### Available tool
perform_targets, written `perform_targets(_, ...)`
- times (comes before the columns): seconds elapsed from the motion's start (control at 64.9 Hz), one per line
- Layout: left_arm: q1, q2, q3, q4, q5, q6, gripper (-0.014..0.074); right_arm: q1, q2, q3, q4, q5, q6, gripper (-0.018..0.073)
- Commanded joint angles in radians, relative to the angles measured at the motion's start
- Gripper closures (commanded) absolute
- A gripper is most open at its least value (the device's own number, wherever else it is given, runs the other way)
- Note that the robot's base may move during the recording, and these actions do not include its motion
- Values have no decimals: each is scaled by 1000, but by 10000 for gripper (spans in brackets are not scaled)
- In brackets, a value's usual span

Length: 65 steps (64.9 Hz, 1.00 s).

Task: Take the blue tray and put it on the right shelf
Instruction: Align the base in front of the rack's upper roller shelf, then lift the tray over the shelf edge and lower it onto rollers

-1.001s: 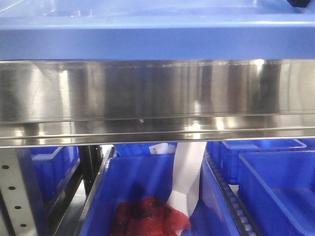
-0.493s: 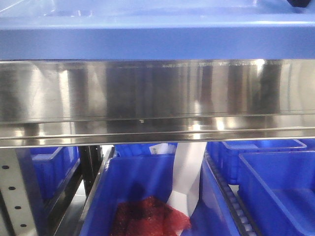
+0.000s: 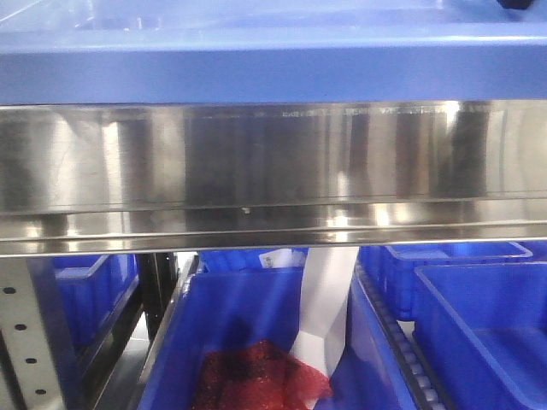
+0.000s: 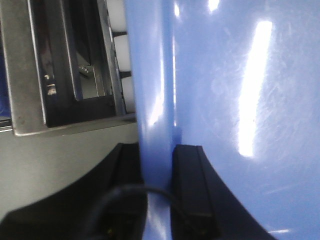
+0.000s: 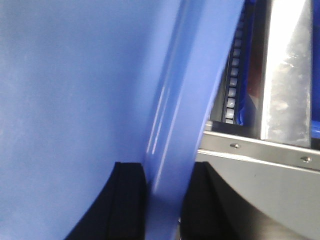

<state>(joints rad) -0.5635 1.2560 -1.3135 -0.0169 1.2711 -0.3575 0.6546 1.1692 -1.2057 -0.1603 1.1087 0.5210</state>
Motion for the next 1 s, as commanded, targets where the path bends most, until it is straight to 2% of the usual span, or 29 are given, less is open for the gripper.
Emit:
perform_targets(0.0, -16, -2, -40, -83, 20, 62, 645, 4, -23, -45, 10, -96, -34, 504)
perform_targets(0.216, -16, 101, -179, -77, 24, 71, 645, -61, 5, -124, 5, -56, -116, 504)
perform_targets(0.354, -16, 202, -327, -18, 16, 71, 645, -161, 90, -241, 13, -4, -178, 504)
perform_targets(0.524, -6, 319, -458, 70, -37, 71, 645, -260, 238, -400, 87, -2, -272, 504)
perform_targets(0.601, 14, 370, -495, 64, -46, 71, 645, -286, 305, -460, 120, -4, -297, 504)
perform_targets(0.786, 74, 482, -525, 54, -52, 71, 643, -297, 457, -537, 122, -30, -312, 504)
perform_targets(0.924, 135, 529, -525, -31, -68, 71, 640, -297, 531, -547, 122, -42, -333, 501)
perform_targets(0.986, 157, 543, -525, -75, -72, 82, 606, -298, 556, -547, 122, -39, -333, 486)
